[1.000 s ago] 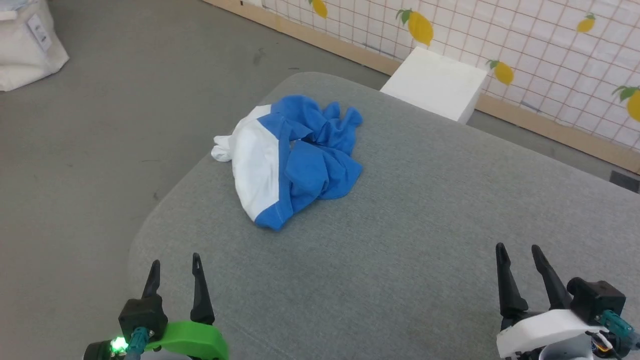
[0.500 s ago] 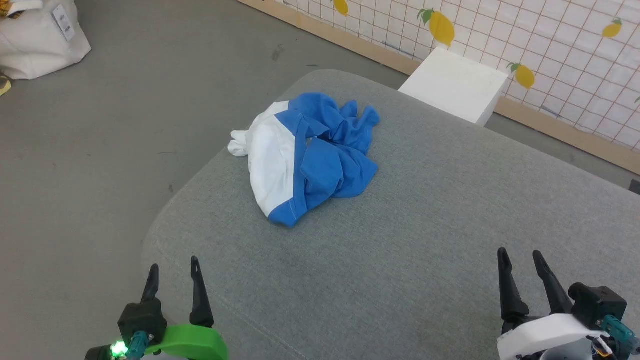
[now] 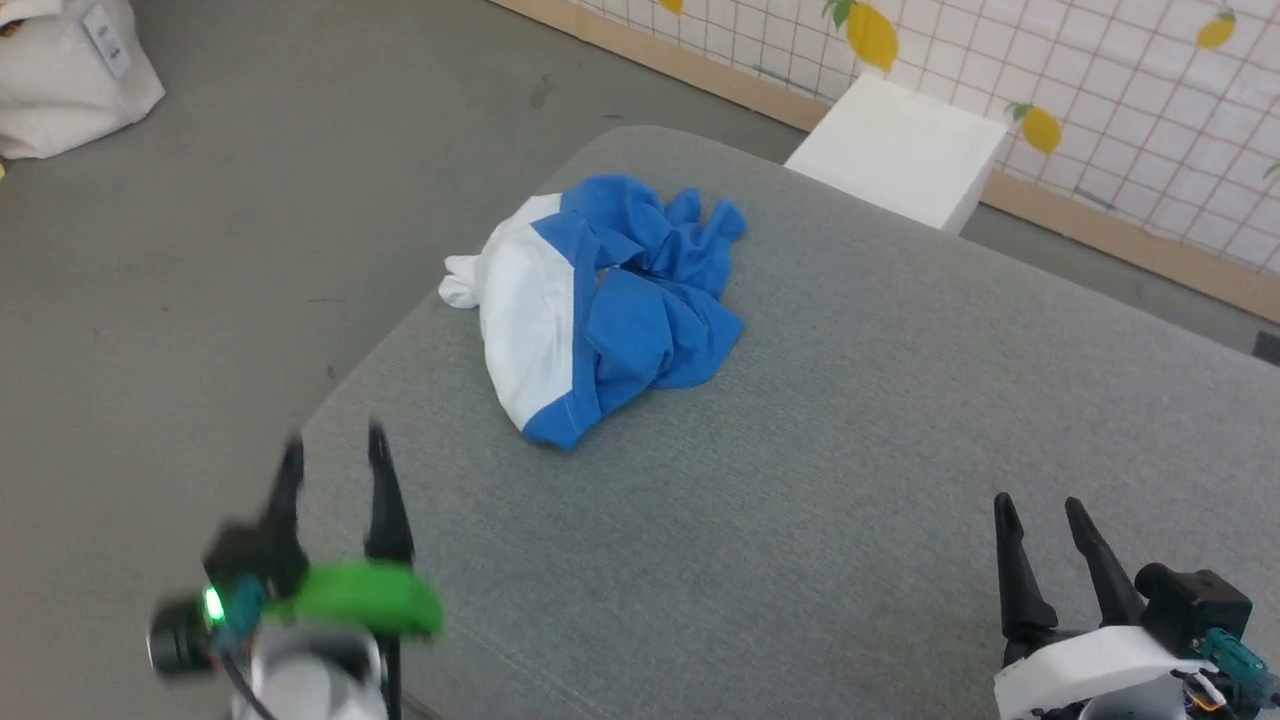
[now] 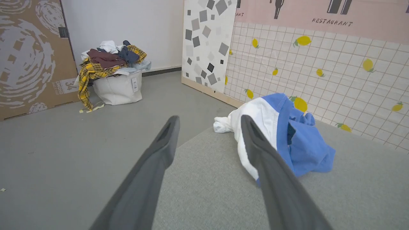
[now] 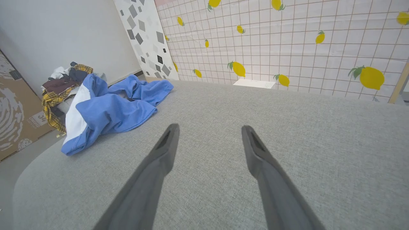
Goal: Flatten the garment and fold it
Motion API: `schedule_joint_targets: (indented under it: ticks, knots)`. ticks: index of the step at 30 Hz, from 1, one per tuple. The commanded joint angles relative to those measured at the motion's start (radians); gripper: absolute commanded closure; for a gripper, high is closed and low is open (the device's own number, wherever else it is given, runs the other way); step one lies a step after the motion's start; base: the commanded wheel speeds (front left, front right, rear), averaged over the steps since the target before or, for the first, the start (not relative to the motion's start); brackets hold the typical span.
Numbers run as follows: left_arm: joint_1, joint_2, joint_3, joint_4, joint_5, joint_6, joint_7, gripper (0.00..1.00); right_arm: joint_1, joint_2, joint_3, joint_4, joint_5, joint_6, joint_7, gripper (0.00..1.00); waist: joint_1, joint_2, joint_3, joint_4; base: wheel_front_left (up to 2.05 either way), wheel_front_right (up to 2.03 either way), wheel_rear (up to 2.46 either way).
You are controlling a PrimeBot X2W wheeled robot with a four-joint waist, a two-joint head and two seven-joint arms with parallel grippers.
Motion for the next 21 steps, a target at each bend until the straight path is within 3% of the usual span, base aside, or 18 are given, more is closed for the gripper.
schedule_joint_targets:
  ticks: [1,5,11,17,21]
  knots:
    - [-0.076,0.013,0.005,0.003,-0.015,-0.017,-0.005,0.0,-0.011,0.0,-0.005,-0.007,-0.014,-0.002,-0.004,0.0,0.0,0.0,0.028,-0.026,0.0,0.0,0.0]
    - [-0.262,0.052,0.025,0.038,-0.075,-0.08,0.053,0.0,-0.029,0.0,-0.024,-0.041,-0.048,-0.002,0.019,0.0,0.0,0.0,0.089,-0.076,0.0,0.0,0.0]
    - [-0.55,0.147,0.042,0.198,-0.192,-0.179,0.322,0.0,-0.058,0.0,-0.068,-0.136,-0.105,-0.002,0.079,0.0,0.0,0.0,0.214,-0.179,0.0,0.0,0.0]
    - [-0.733,0.21,0.049,0.339,-0.291,-0.201,0.626,0.0,-0.071,0.0,-0.109,-0.224,-0.13,-0.002,0.122,0.0,0.0,0.0,0.342,-0.28,0.0,0.0,0.0]
    - [-0.785,0.217,0.061,0.402,-0.333,-0.182,0.742,0.0,-0.071,0.0,-0.13,-0.258,-0.129,-0.002,0.135,0.0,0.0,0.0,0.403,-0.321,0.0,0.0,0.0]
